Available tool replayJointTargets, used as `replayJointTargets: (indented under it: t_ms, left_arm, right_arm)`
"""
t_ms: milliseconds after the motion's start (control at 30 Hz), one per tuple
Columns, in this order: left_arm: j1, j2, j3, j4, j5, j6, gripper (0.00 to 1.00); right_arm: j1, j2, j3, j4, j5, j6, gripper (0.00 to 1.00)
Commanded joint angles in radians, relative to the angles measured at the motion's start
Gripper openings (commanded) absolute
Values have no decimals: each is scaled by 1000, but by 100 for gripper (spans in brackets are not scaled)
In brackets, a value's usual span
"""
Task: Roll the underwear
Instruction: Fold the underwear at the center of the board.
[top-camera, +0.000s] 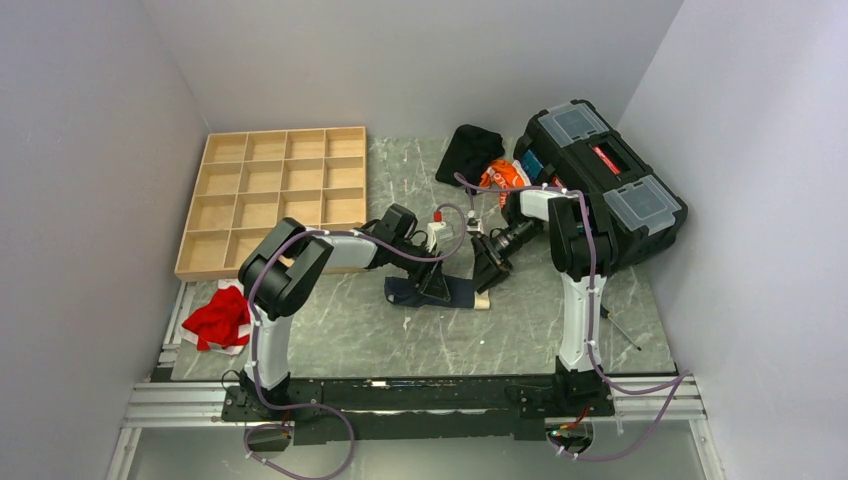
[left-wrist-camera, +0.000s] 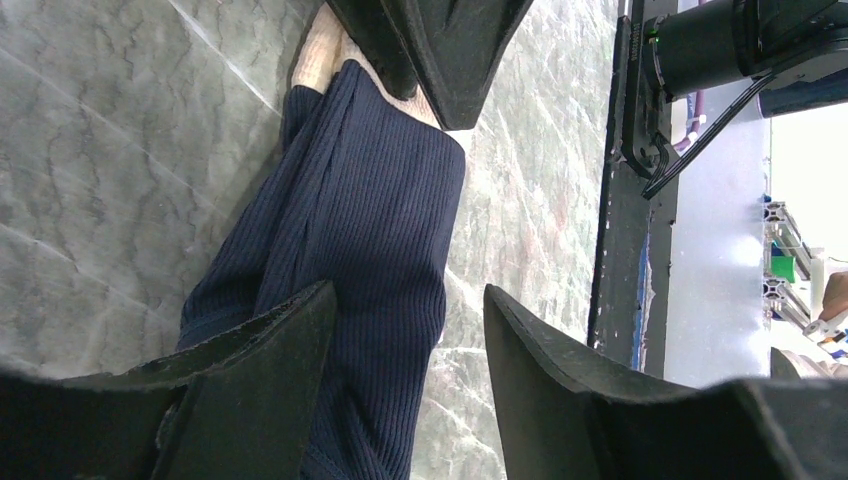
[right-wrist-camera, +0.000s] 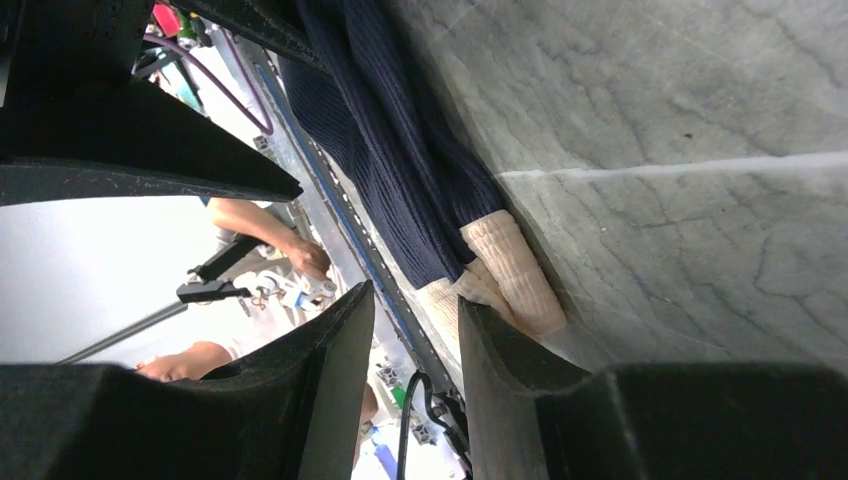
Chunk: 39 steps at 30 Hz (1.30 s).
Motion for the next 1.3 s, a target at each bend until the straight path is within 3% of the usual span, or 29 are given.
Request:
replayJointTargets:
  t_ms: [0,367,533,900,1267]
  left_arm:
    - [6,-4,1,-81,-111,54,65]
    - [8,-84,38,-153,-91,133,77]
    - [9,-131,35,-193,-66,174,88]
    - [10,-165,9,-346,-37,287,85]
    - [21,-41,33,-447,-103,309,82]
  right_arm:
    - [0,53,34,189,187,-15,41]
    - [3,21,4,183,166,-35,41]
    - [4,12,9,179,160,-37,41]
    - [4,-3,14,177,173,-44,41]
    - [5,-11,19,178,201,-46,40]
